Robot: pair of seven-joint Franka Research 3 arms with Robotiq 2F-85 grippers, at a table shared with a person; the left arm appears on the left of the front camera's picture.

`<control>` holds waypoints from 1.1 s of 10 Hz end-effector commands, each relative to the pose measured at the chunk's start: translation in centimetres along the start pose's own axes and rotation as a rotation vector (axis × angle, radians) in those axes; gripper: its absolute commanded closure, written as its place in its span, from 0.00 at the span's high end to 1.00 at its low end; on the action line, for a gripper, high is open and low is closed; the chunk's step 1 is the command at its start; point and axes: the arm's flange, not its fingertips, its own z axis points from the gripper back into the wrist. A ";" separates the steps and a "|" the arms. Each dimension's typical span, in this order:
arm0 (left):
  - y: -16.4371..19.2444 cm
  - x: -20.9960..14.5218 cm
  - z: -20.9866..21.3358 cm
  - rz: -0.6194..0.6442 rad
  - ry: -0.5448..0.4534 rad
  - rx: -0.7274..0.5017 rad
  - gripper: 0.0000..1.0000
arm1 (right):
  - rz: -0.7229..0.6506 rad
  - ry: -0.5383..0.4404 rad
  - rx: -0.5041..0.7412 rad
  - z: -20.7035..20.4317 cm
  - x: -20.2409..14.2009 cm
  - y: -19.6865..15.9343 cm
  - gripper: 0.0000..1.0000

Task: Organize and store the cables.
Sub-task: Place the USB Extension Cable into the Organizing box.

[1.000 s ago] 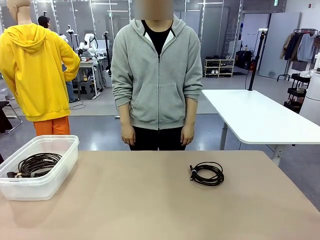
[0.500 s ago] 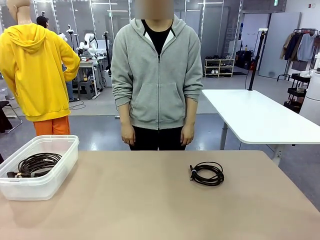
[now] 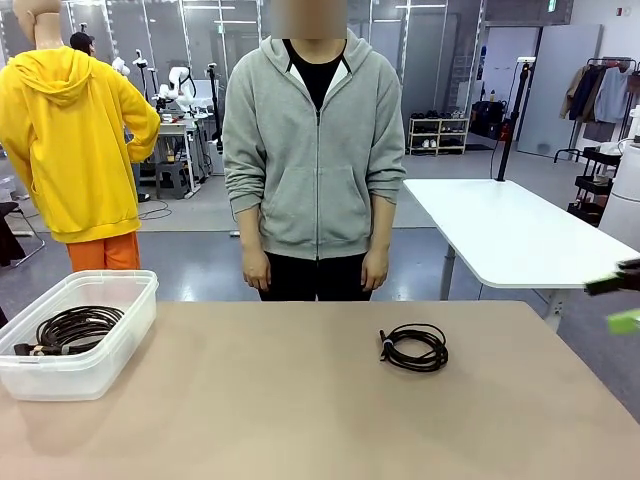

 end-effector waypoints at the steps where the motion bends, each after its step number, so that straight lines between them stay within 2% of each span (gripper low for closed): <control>1: -0.4 0.0 -0.1 -0.022 -0.028 0.001 1.00 | -0.092 0.194 -0.032 -5.4 5.4 -1.5 1.00; 2: -0.4 0.0 -0.1 -0.022 -0.028 0.001 1.00 | -0.137 0.270 -0.046 -8.0 7.2 -1.9 1.00; 4: -0.4 0.0 -0.1 -0.022 -0.028 0.001 1.00 | -0.142 0.391 -0.043 -13.6 10.3 -2.4 1.00; 6: -0.4 0.0 -0.1 -0.022 -0.028 0.001 1.00 | -0.166 0.429 -0.042 -17.5 11.4 -3.2 1.00; 7: -0.4 0.0 -0.1 -0.022 -0.028 0.001 1.00 | -0.154 0.441 -0.016 -18.2 11.5 -3.0 1.00; 8: -0.4 0.0 -0.1 -0.022 -0.028 0.001 1.00 | -0.128 0.402 -0.053 -17.2 10.9 -1.8 1.00; 11: -0.4 0.0 -0.1 -0.022 -0.028 0.001 1.00 | -0.128 0.402 -0.053 -17.2 10.9 -1.8 1.00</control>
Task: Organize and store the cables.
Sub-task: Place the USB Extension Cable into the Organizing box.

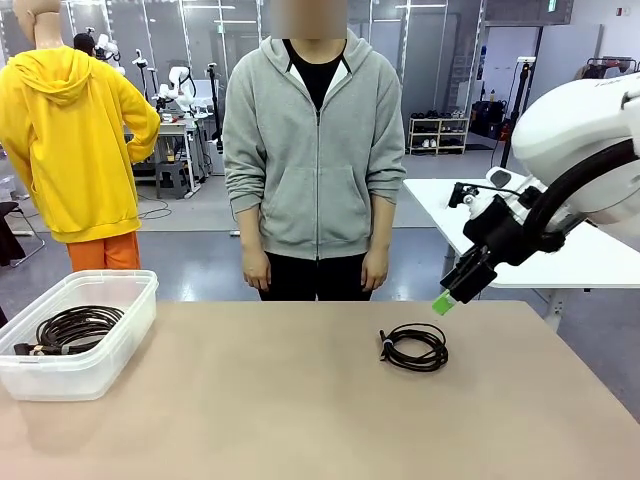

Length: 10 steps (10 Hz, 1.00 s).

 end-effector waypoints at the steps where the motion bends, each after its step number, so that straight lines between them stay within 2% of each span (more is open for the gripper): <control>1: -0.3 0.0 -0.1 -0.023 -0.029 0.002 1.00 | 0.001 0.009 0.005 -0.5 0.1 0.0 1.00; 2: -0.3 0.0 -0.1 -0.023 -0.029 0.002 1.00 | -0.087 0.067 -0.057 -2.0 1.2 -0.9 1.00; 6: -0.3 0.0 -0.1 -0.023 -0.029 0.002 1.00 | -0.372 0.115 -0.057 -7.8 4.5 -4.6 1.00; 8: -0.3 0.0 -0.1 -0.023 -0.029 0.002 1.00 | -0.476 0.211 -0.177 -11.1 6.0 -6.1 1.00; 10: -0.3 0.0 -0.1 -0.023 -0.029 0.002 1.00 | -0.605 0.265 -0.224 -13.9 6.6 -7.8 1.00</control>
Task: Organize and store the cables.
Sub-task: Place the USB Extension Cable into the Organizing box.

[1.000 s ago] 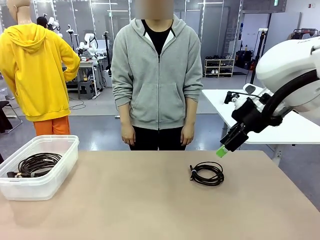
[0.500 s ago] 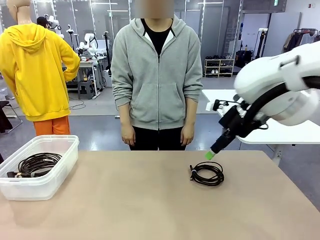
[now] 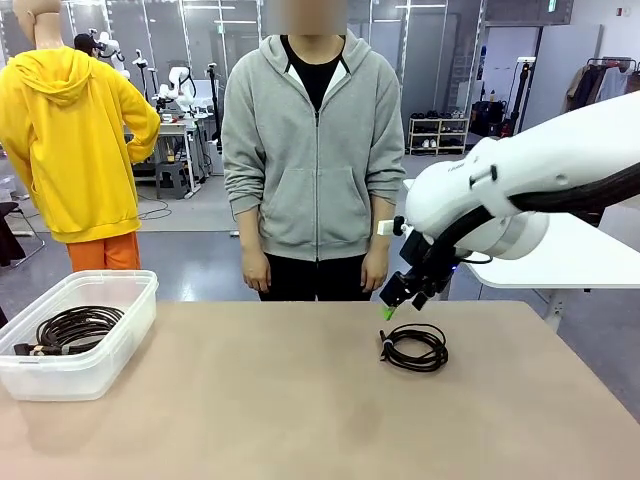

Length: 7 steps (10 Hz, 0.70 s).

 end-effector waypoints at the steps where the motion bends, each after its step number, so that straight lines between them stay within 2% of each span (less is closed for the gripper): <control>1: -0.3 0.0 -0.1 -0.023 -0.029 0.002 1.00 | -0.145 0.077 -0.023 -2.2 2.5 -0.2 1.00; 6: -0.3 0.0 -0.1 -0.023 -0.029 0.002 1.00 | -0.270 0.117 -0.143 -9.5 4.2 -1.3 1.00; 7: -0.3 0.0 -0.1 -0.023 -0.029 0.002 1.00 | -0.289 0.122 -0.133 -10.7 4.5 -1.2 1.00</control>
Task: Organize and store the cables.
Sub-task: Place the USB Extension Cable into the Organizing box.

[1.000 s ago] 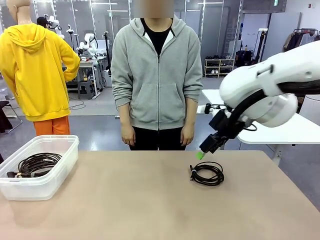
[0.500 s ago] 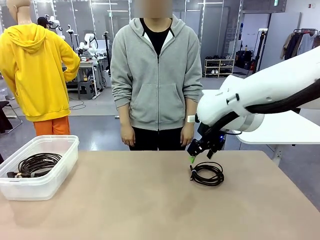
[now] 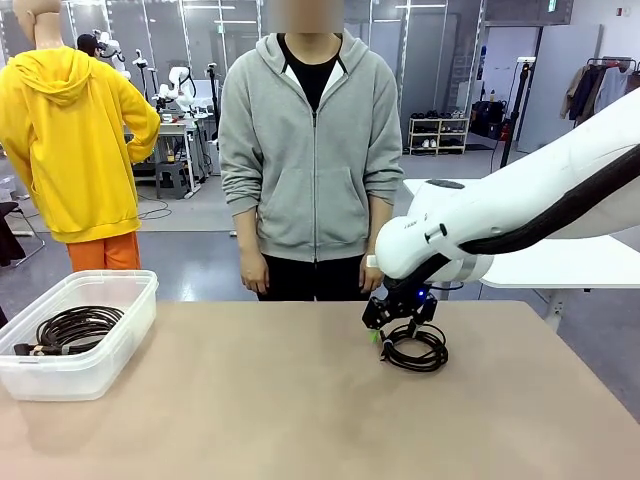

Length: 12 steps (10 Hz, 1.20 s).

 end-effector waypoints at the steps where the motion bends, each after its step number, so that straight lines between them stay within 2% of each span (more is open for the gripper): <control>1: -0.3 0.0 -0.1 -0.023 -0.029 0.003 1.00 | -0.060 -0.014 -0.051 -1.7 1.6 1.1 1.00; 6: -0.3 0.0 -0.1 -0.023 -0.029 0.003 1.00 | -0.107 0.010 -0.096 -4.0 2.5 0.7 1.00; 7: -0.3 0.0 -0.1 -0.023 -0.029 0.003 1.00 | -0.102 -0.004 -0.098 -4.0 2.5 0.7 0.79; 8: -0.3 0.0 -0.1 -0.023 -0.029 0.003 1.00 | -0.098 0.007 -0.099 -3.9 2.6 0.8 0.43; 9: -0.3 0.0 -0.1 -0.023 -0.029 0.003 1.00 | -0.099 0.018 -0.107 -4.1 2.7 0.8 0.19; 10: -0.3 0.0 -0.1 -0.023 -0.029 0.003 1.00 | -0.098 0.019 -0.114 -4.3 2.7 1.0 0.00; 12: -0.3 0.0 -0.1 -0.023 -0.029 0.003 1.00 | -0.107 0.016 -0.137 -4.3 2.6 1.5 0.00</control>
